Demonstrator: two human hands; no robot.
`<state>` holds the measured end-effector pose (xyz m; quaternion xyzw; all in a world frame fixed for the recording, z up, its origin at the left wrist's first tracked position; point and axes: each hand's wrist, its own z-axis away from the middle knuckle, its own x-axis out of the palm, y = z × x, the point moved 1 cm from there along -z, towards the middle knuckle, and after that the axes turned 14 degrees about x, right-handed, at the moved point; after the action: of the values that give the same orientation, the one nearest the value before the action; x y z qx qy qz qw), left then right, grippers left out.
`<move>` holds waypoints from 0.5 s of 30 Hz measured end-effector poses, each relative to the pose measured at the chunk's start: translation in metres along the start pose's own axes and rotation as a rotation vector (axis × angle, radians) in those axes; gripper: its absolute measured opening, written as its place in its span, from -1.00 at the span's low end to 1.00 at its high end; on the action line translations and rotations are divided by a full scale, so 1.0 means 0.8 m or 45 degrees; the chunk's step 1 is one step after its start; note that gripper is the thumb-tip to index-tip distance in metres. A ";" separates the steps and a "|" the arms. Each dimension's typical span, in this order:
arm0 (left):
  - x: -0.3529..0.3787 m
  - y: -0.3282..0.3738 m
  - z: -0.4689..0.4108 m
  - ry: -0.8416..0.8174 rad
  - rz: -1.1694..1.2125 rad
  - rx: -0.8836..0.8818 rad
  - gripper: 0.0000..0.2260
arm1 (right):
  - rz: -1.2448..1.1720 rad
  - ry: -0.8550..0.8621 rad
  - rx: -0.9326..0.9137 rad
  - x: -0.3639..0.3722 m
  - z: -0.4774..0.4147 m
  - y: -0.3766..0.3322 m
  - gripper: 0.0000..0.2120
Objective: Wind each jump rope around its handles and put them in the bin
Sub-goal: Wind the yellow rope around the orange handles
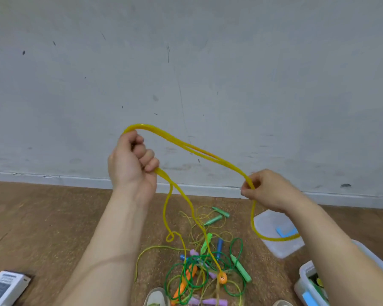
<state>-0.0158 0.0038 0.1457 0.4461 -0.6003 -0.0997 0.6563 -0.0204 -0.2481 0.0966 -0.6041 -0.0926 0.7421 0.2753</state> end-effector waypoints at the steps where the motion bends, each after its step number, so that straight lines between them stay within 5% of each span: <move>1: -0.007 0.005 -0.005 0.080 0.045 0.023 -0.74 | 0.080 0.007 0.017 -0.003 -0.003 0.006 -0.80; 3: -0.023 0.011 -0.015 0.217 0.068 0.051 -0.74 | 0.088 -0.047 0.057 -0.006 -0.002 0.013 -0.79; 5: -0.035 0.012 -0.021 0.264 -0.068 0.063 -0.76 | -0.223 -0.214 0.110 -0.005 0.004 0.014 -0.81; 10: -0.032 -0.005 -0.009 -0.160 -0.842 -0.127 -0.82 | -1.149 -0.365 0.213 -0.015 0.020 -0.011 -0.82; 12: -0.024 -0.012 0.003 -0.295 -0.657 -0.337 -0.79 | -0.862 -0.183 0.199 -0.014 0.017 -0.017 -0.59; 14: -0.012 -0.015 0.012 -0.317 -0.296 -0.470 -0.75 | -0.171 0.240 0.228 -0.005 0.018 -0.018 -0.37; 15: -0.006 -0.016 0.014 -0.308 -0.121 -0.500 -0.74 | -0.099 0.408 0.149 -0.002 0.026 -0.026 -0.39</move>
<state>-0.0215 -0.0055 0.1315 0.3225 -0.6221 -0.2980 0.6482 -0.0338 -0.2273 0.1130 -0.6934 -0.0276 0.6293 0.3498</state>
